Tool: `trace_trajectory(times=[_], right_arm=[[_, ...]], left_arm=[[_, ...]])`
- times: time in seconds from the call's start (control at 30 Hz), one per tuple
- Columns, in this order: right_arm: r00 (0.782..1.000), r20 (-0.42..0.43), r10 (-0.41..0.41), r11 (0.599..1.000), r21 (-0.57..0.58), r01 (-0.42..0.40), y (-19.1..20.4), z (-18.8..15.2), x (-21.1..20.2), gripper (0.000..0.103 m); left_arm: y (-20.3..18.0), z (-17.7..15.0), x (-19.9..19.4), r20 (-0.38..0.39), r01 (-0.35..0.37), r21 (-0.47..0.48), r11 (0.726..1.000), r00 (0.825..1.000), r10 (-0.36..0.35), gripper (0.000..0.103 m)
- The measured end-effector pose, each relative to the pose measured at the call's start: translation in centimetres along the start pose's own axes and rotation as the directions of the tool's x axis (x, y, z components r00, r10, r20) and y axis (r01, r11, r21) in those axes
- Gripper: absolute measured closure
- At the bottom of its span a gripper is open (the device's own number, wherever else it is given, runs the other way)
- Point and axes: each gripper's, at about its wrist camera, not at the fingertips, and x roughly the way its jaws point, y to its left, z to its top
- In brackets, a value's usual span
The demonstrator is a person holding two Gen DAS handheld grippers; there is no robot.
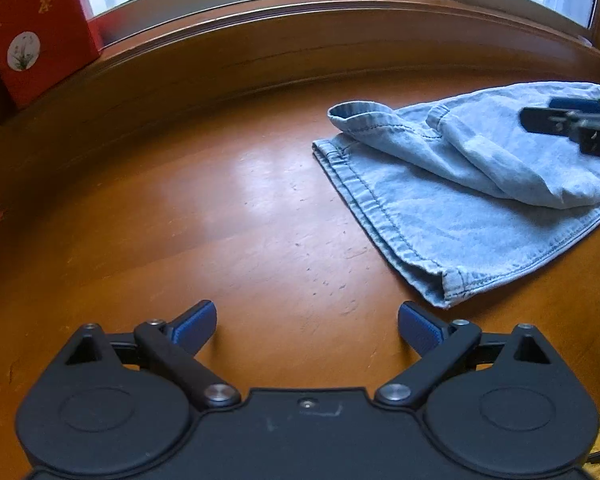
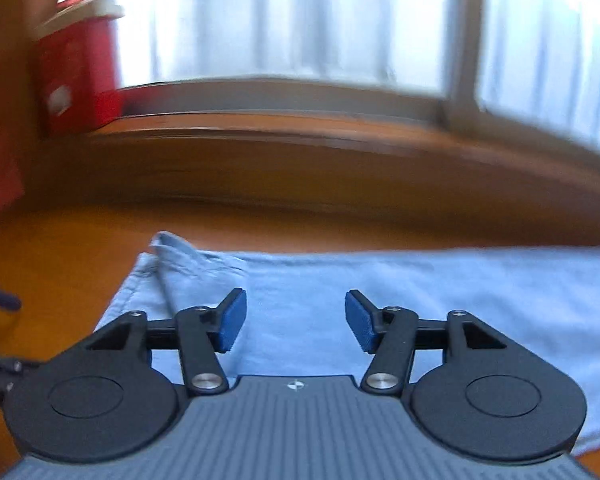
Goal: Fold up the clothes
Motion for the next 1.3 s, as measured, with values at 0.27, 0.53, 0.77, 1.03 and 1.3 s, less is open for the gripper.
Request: trace_trajectory(times=[0.27,0.53,0.77,1.03,1.3], right_arm=[[0.999,-0.043,0.021,0.992,-0.126,-0.026,5.4,0.3,4.3,0.063],[0.997,-0.079,0.003,0.999,0.047,0.001,2.9,1.0,4.8,0.097],[0.93,0.013,0.366,0.93,0.0,-0.366,3.9,4.1,-2.9,0.096],[0.925,-0.245,0.292,0.93,-0.153,-0.334,9.5,-1.3,-0.6,0.083],[0.921,-0.118,0.371,0.921,-0.076,-0.381,7.0,4.3,-1.6,0.04]], left_arm=[[-0.2,0.0,-0.1,-0.003,-0.006,0.007,1.0,1.0,0.006,0.006],[0.6,-1.0,-0.9,-0.008,-0.021,-0.011,1.0,1.0,0.021,0.005],[2.6,-2.5,-1.8,-0.007,-0.054,-0.051,0.997,0.999,0.054,0.006],[2.9,-3.9,-3.0,-0.003,-0.066,-0.018,0.998,0.998,0.066,0.006],[2.8,-4.0,-3.9,0.021,-0.067,-0.011,0.998,0.998,0.067,0.005]])
